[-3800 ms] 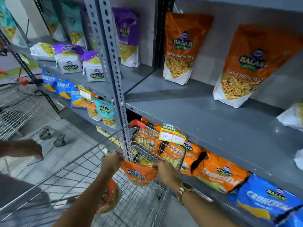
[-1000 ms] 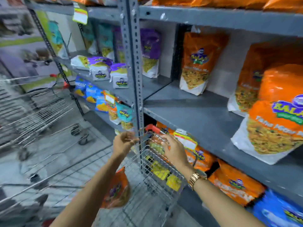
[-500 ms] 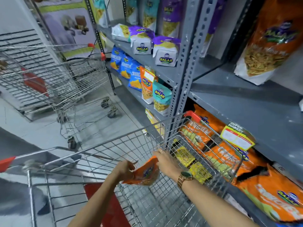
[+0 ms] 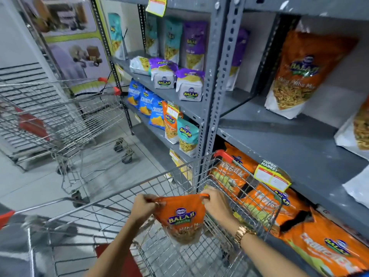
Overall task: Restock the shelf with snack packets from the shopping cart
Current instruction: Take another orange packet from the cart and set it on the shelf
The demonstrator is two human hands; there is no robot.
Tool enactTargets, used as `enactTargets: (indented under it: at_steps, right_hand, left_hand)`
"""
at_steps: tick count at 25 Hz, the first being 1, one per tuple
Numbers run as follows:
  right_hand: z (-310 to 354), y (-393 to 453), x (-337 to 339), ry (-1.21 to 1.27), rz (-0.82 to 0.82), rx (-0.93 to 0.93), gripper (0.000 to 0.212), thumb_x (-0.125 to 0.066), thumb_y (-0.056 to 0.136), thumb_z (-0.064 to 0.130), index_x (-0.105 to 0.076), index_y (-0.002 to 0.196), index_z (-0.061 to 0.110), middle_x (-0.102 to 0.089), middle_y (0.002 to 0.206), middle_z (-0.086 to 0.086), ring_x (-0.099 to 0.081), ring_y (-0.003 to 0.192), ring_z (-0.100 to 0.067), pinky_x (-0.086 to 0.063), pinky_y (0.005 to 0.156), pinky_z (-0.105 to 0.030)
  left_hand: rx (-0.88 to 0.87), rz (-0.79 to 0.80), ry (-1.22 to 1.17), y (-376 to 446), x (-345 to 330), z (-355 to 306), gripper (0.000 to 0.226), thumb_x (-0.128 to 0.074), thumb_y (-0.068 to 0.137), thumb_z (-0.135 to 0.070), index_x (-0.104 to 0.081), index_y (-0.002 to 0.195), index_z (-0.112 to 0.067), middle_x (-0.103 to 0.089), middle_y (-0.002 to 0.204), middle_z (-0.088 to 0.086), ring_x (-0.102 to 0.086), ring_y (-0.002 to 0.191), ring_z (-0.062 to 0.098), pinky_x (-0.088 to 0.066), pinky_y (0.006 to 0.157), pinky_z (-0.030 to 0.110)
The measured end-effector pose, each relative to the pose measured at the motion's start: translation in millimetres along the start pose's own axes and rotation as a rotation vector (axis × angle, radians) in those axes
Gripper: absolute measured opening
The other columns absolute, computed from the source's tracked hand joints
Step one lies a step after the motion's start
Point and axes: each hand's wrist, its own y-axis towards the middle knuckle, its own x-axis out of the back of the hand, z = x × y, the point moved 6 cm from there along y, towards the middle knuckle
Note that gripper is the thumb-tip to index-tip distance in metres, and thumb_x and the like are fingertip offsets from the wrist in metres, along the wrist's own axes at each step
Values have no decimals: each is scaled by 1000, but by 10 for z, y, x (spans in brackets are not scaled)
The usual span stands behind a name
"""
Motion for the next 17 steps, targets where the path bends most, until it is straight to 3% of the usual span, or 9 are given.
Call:
enactTargets:
  at_steps: [2, 5, 9, 11, 14, 17]
  right_hand:
    - [50, -30, 363, 125, -97, -15, 9, -59, 83, 10, -67, 81, 15, -58, 75, 4, -56, 71, -13, -42, 59, -16]
    - [171, -81, 1017, 261, -328, 10, 5, -63, 80, 7, -68, 81, 7, -61, 73, 0, -56, 65, -12, -41, 59, -21]
    - [269, -66, 1941, 355, -551, 54, 4, -63, 80, 8, -68, 80, 7, -63, 74, -4, -58, 68, -20, -45, 66, -30]
    - [297, -44, 2406, 400, -623, 91, 5, -63, 80, 8, -67, 81, 7, -62, 73, -4, -61, 70, -25, -48, 68, -36]
    - [302, -36, 3056, 385, -733, 116, 13, -62, 82, 15, -68, 88, 5, -64, 79, -4, -60, 76, -22, -47, 70, -33]
    - [189, -35, 3535, 374, -833, 134, 20, -61, 83, 19, -67, 95, 4, -67, 93, -7, -61, 85, -20, -50, 76, -34]
  left_hand:
    - [-23, -11, -175, -2, -9, -308, 9, -75, 64, -1, -67, 63, -7, -64, 46, -5, -60, 48, 3, -46, 43, 11]
    - [-45, -23, -416, 39, -105, -869, 17, -75, 61, 1, -64, 71, -7, -69, 51, -3, -65, 58, 16, -52, 53, 25]
    - [-200, 43, -549, 92, -346, -1836, 20, -74, 65, -5, -61, 76, -14, -71, 73, 1, -68, 70, 21, -57, 64, 33]
    - [-276, 56, -568, 149, -447, -2332, 17, -73, 66, -4, -62, 74, -15, -71, 72, 0, -66, 74, 23, -55, 69, 34]
    - [-404, 84, -554, 202, -641, -3053, 16, -73, 65, -3, -63, 69, -14, -71, 53, -6, -67, 56, 13, -55, 52, 24]
    - [-476, 142, -578, 252, -952, -3628, 16, -73, 67, -2, -62, 66, -14, -70, 50, -8, -66, 52, 11, -54, 46, 21]
